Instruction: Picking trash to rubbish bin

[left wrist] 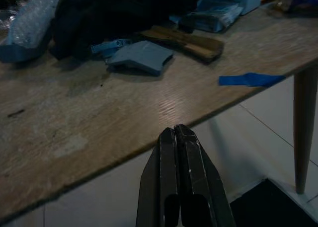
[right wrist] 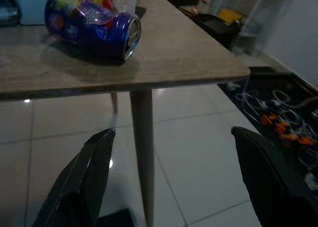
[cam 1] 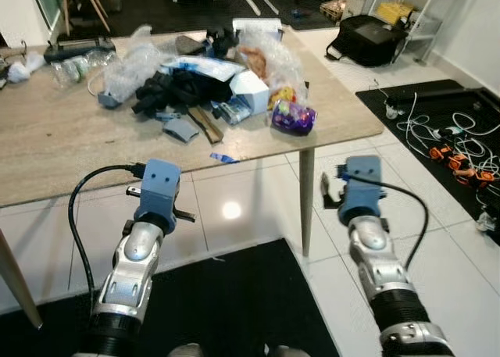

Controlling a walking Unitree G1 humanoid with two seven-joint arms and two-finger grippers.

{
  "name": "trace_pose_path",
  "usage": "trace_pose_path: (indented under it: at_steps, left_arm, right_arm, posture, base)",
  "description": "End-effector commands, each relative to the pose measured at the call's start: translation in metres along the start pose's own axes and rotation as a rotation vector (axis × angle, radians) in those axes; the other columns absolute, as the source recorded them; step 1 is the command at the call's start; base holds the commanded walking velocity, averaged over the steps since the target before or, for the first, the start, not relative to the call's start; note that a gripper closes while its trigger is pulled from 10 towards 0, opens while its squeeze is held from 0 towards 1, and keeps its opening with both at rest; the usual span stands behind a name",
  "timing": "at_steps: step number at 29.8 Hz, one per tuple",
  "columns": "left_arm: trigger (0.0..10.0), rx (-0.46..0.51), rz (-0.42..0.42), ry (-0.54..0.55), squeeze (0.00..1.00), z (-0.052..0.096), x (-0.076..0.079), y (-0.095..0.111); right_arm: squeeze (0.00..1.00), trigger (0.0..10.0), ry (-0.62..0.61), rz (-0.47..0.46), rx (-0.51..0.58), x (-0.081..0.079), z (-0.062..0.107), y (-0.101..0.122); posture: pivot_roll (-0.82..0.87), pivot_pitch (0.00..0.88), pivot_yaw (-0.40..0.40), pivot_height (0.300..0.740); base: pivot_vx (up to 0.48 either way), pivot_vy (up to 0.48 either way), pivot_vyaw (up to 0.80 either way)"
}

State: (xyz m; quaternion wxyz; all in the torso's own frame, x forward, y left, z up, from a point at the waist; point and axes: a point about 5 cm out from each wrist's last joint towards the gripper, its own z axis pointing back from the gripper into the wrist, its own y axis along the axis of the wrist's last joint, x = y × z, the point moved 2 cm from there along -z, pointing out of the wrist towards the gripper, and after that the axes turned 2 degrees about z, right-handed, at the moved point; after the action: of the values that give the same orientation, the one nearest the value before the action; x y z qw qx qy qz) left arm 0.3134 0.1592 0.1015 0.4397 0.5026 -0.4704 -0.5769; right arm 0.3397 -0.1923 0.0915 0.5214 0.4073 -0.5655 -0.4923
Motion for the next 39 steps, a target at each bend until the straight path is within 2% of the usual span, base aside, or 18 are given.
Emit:
trace_pose_path:
  at_steps: [1, 4, 13, 20, 29, 39]
  left_arm:
    - [10.0, -0.008, -0.014, -0.007, 0.0, 0.0, 0.0, -0.001]
    - [10.0, 0.001, -0.019, -0.018, 0.0, 0.0, 0.001, 0.002]
    - [10.0, 0.065, -0.03, -0.127, 0.0, 0.003, 0.02, 0.014]
    - [10.0, 0.095, -0.046, -0.154, 0.0, 0.003, 0.022, 0.02]
    - [10.0, 0.161, -0.079, -0.241, 0.0, 0.005, 0.031, 0.033]
    - [10.0, 0.181, -0.099, -0.274, 0.0, 0.006, 0.035, 0.038]
  right_arm:
    - [0.0, 10.0, -0.001, -0.006, 0.02, -0.001, 0.0, 0.004]
    - [0.0, 10.0, -0.014, -0.017, 0.05, 0.001, -0.001, 0.009]
    - [0.0, 10.0, -0.038, -0.037, 0.081, 0.007, -0.003, 0.016]
    - [0.0, 10.0, -0.052, -0.051, 0.109, 0.01, -0.004, 0.022]
    - [0.0, 10.0, -0.054, -0.141, 0.12, 0.011, -0.004, 0.024]
    - [0.0, 10.0, -0.051, -0.154, 0.14, 0.01, -0.003, 0.027]
  posture:
    - [0.04, 0.021, -0.034, 0.74]
    - [0.04, 0.024, -0.032, 0.74]
    - [0.04, 0.028, -0.031, 0.74]
    - [0.04, 0.028, -0.031, 0.74]
    - [0.04, 0.026, -0.032, 0.74]
    - [0.04, 0.023, -0.035, 0.74]
  base:
    - [0.277, 0.0, 0.0]
    - [0.28, 0.0, 0.0]
    - [0.282, 0.0, 0.0]
    - [0.28, 0.0, 0.0]
    - [0.278, 0.0, 0.0]
    - [0.279, 0.0, 0.0]
